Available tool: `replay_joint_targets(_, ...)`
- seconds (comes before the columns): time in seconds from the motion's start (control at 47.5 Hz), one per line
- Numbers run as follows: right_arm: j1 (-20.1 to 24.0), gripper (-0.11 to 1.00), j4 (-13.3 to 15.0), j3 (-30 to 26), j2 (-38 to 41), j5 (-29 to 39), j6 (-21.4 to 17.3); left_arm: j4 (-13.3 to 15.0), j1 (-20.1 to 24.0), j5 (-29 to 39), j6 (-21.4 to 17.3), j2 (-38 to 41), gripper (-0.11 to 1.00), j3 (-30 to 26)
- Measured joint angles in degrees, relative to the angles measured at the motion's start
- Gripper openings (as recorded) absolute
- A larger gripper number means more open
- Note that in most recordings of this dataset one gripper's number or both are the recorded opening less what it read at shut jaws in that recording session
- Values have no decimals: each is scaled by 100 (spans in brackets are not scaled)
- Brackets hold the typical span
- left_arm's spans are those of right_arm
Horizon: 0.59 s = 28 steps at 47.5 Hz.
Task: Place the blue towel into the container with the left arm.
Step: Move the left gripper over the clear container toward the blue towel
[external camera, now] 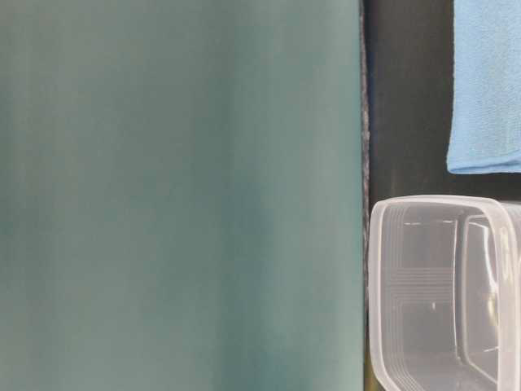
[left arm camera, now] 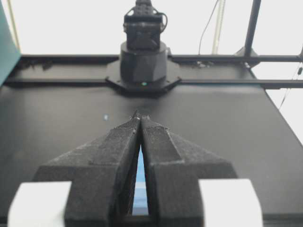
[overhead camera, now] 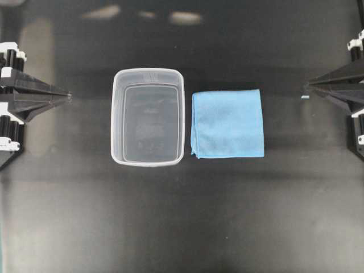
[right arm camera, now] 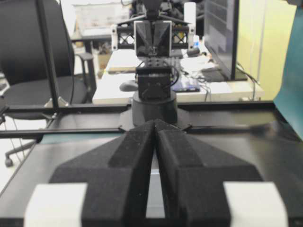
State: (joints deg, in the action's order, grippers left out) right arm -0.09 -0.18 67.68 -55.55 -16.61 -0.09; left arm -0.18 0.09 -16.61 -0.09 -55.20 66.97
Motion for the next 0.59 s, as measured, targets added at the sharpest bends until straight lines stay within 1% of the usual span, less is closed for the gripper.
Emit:
replay_joint_targets(0.042, -9, 1, 0, 0, 0, 0, 0, 0, 0, 0, 9, 0, 5, 0)
replay_joint_targets(0.063, -9, 1, -9, 0, 0, 0, 0, -44, 9, 70, 70, 44, 3, -35)
replay_joint_targets(0.105, -18, 1, -9, 0, -26, 35, -9, -132, 53, 308, 141, 193, 1, -185)
replay_joint_targets(0.19, -44, 1, -18, 0, -141, 229, -18, -185, 141, 738, 167, 589, 1, -492)
replay_joint_targets(0.463, -53, 1, -26, 53, -817, 1503, -26, -211, 149, 1978, 105, 1591, 1, -1626)
replay_joint_targets(0.59, -97, 1, -26, 123, -1178, 1942, -26, -211, 158, 2628, 88, 2171, 1, -2206)
